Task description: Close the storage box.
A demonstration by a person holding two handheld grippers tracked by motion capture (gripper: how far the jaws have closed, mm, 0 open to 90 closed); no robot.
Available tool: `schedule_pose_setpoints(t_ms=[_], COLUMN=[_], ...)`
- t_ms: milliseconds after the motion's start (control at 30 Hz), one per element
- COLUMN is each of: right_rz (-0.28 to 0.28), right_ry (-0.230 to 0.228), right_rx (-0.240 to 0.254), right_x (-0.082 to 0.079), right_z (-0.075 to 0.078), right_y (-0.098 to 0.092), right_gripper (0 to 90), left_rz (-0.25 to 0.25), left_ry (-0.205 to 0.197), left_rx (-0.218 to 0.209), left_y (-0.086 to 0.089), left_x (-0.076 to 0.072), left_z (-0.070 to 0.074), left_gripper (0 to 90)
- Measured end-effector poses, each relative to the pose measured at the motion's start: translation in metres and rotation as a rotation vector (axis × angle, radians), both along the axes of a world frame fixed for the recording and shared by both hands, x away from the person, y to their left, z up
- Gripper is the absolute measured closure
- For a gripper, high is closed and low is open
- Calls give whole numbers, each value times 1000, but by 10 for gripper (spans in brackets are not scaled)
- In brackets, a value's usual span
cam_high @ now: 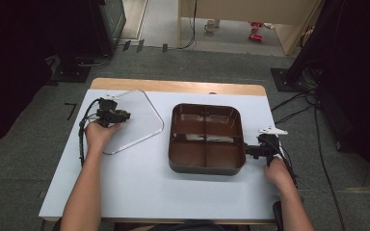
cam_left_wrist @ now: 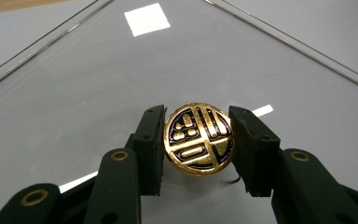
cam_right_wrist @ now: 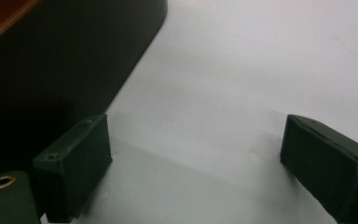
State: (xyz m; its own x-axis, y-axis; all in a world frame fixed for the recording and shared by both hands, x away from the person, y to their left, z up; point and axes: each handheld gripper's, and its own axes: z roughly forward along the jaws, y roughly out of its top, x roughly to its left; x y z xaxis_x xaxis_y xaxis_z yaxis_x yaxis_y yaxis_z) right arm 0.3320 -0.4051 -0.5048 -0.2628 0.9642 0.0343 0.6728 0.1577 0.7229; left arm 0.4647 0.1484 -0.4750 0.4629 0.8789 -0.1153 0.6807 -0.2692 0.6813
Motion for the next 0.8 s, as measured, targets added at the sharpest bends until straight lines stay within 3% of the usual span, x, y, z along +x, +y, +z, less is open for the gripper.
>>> schedule_pose_setpoints(t_ms=[267, 367, 500, 633, 700, 800], right_rz=[0, 0, 0, 0, 0, 0], right_ry=[-1, -1, -1, -1, -1, -1], right_rx=[0, 0, 0, 0, 0, 0], right_x=[0, 0, 0, 0, 0, 0], right_z=[0, 0, 0, 0, 0, 0], right_y=[0, 0, 0, 0, 0, 0], right_gripper=[82, 82, 82, 82, 82, 82], left_rz=[17, 23, 16, -10, -13, -29], left_ry=[37, 36, 9, -31, -40, -80], left_rx=[-9, -39, -56, -62, -66, -70], left_y=[1, 3, 2, -3, -4, -13], left_x=[1, 0, -5, -14, -15, -22], left_z=[5, 13, 25, 48, 51, 67], left_gripper=[590, 590, 591, 591, 591, 591])
